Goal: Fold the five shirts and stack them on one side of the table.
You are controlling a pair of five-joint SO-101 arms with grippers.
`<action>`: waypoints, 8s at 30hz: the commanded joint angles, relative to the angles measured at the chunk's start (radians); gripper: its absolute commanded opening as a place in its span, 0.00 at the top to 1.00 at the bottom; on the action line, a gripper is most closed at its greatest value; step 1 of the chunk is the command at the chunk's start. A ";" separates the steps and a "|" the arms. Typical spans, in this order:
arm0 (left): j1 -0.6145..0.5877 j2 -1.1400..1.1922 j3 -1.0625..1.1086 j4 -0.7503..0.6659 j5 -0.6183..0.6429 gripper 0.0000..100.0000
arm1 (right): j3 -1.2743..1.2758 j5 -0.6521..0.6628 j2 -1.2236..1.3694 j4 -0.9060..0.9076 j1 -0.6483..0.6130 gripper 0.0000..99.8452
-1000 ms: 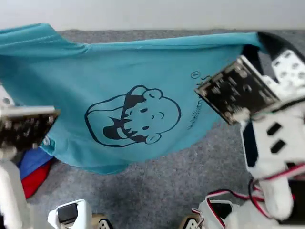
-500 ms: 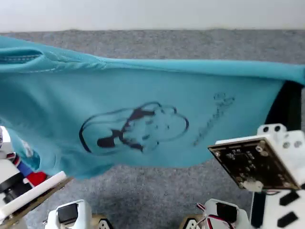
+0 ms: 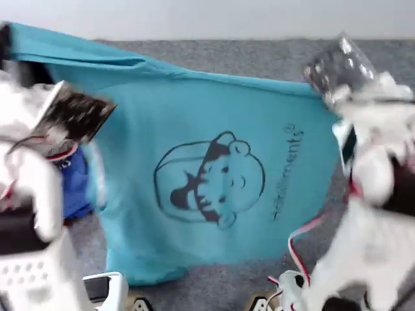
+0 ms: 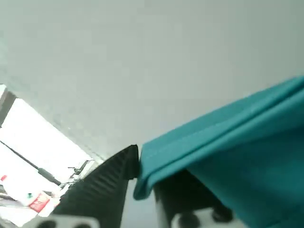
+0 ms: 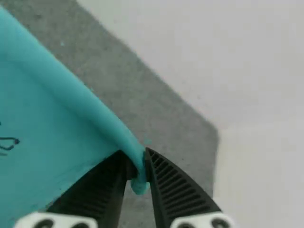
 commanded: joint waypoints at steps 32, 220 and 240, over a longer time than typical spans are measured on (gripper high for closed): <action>0.104 1.160 -0.601 -0.222 -0.103 0.99 | 0.482 0.094 0.544 -1.356 -0.147 0.99; -0.568 0.181 0.177 0.910 0.359 0.98 | 0.394 -0.405 0.375 0.228 -0.753 0.99; -0.784 -0.153 0.398 0.951 0.267 0.98 | 0.885 -0.454 0.050 -0.093 -0.967 0.83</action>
